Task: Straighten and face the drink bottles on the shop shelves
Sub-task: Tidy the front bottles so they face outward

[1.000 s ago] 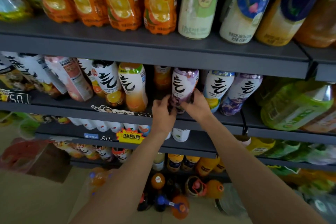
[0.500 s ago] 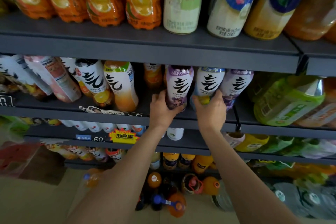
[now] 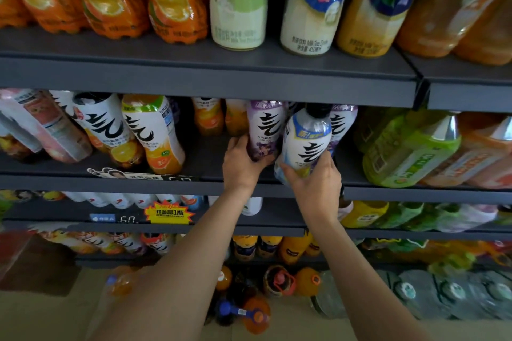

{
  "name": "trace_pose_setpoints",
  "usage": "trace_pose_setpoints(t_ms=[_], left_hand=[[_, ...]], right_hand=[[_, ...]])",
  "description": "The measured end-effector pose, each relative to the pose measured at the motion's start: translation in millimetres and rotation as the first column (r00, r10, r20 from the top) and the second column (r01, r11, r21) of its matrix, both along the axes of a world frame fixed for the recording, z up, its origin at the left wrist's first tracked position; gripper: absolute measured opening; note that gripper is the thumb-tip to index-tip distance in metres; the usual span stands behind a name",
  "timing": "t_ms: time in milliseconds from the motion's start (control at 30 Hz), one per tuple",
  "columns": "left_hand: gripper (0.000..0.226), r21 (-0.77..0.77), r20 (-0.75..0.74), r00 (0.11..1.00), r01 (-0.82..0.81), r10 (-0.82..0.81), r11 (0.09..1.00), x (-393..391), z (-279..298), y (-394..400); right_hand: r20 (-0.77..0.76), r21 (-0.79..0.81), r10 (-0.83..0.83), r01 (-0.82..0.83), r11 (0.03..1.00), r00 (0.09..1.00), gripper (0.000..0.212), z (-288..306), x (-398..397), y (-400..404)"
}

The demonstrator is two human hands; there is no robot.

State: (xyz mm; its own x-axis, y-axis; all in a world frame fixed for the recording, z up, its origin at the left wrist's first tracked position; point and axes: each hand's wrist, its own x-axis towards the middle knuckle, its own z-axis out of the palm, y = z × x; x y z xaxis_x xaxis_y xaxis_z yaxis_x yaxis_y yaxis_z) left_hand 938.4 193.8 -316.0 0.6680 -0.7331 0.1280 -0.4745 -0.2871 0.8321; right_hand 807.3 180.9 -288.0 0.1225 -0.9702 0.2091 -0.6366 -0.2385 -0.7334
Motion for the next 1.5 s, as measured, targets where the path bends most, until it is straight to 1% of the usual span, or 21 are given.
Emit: trace_pose_setpoints(t_ms=[167, 300, 367, 433, 500, 567, 667, 733, 833, 1000, 1100, 1200, 1333, 1400, 1433, 1500], left_hand=[[0.058, -0.011, 0.006, 0.999, 0.049, -0.049, 0.999, -15, -1, -11], [0.064, -0.057, -0.075, 0.984, 0.16, -0.164, 0.985, -16, -4, -7], [0.06, -0.093, -0.133, 0.981, 0.133, -0.144, 0.987, -14, -3, 4], [0.05, -0.147, -0.166, 0.985, 0.031, -0.055, 0.989, -10, -4, 21], [0.044, -0.166, -0.09, 0.996, -0.006, -0.009, 0.986, -3, -8, 41], [0.042, -0.175, 0.0, 0.999, 0.044, -0.044, 0.984, 1, -12, 54], [0.044, -0.145, 0.06, 0.995, 0.09, -0.082, 0.985, 10, -13, 64], [0.05, -0.129, 0.028, 0.996, 0.087, -0.084, 0.988, 20, -13, 63], [0.051, -0.104, -0.038, 0.993, 0.108, -0.113, 0.989, 35, -9, 53], [0.056, -0.065, -0.087, 0.985, 0.145, -0.15, 0.987, 43, -5, 38], [0.054, -0.062, -0.11, 0.986, 0.119, -0.125, 0.991, 40, -10, 41], [0.051, -0.033, -0.157, 0.984, 0.084, -0.088, 0.996, 35, -17, 51], [0.052, -0.021, -0.148, 0.986, 0.074, -0.076, 0.997, 32, -14, 57], [0.054, -0.064, -0.169, 0.984, 0.039, -0.049, 0.997, 31, -8, 52], [0.056, -0.087, -0.179, 0.983, 0.03, -0.045, 0.996, 29, -5, 48], [0.063, -0.104, -0.176, 0.984, 0.022, -0.04, 0.994, 23, 1, 40]], right_hand=[[-0.027, -0.026, 0.07, -0.07, 0.997, 0.997, 0.058, -2, -19, 3], [-0.077, -0.071, 0.13, -0.135, 0.988, 0.989, 0.062, -2, -26, 7], [-0.096, -0.066, 0.169, -0.176, 0.982, 0.981, 0.062, -2, -21, 11], [-0.093, -0.073, 0.218, -0.225, 0.972, 0.971, 0.06, -1, -12, 16], [-0.064, -0.071, 0.252, -0.256, 0.964, 0.966, 0.06, 1, 7, 24], [-0.038, -0.053, 0.272, -0.274, 0.96, 0.961, 0.061, 3, 29, 29], [-0.01, 0.003, 0.246, -0.246, 0.969, 0.969, 0.053, 3, 61, 35], [0.015, 0.056, 0.185, -0.185, 0.981, 0.983, 0.051, 6, 76, 36], [0.063, 0.112, 0.113, -0.119, 0.987, 0.992, 0.05, 10, 90, 27], [0.107, 0.108, 0.168, -0.179, 0.978, 0.98, 0.045, 2, 92, 12], [0.121, 0.109, 0.18, -0.193, 0.975, 0.976, 0.046, -1, 89, 11], [0.103, 0.117, 0.189, -0.201, 0.973, 0.976, 0.045, -2, 90, 12], [0.111, 0.155, 0.21, -0.226, 0.962, 0.971, 0.046, 3, 94, 10], [0.112, 0.089, 0.199, -0.21, 0.974, 0.974, 0.041, 6, 86, 13], [0.122, 0.03, 0.163, -0.167, 0.985, 0.979, 0.035, 7, 78, 14], [0.154, -0.057, 0.032, -0.023, 0.998, 0.988, 0.023, 11, 55, 14]])
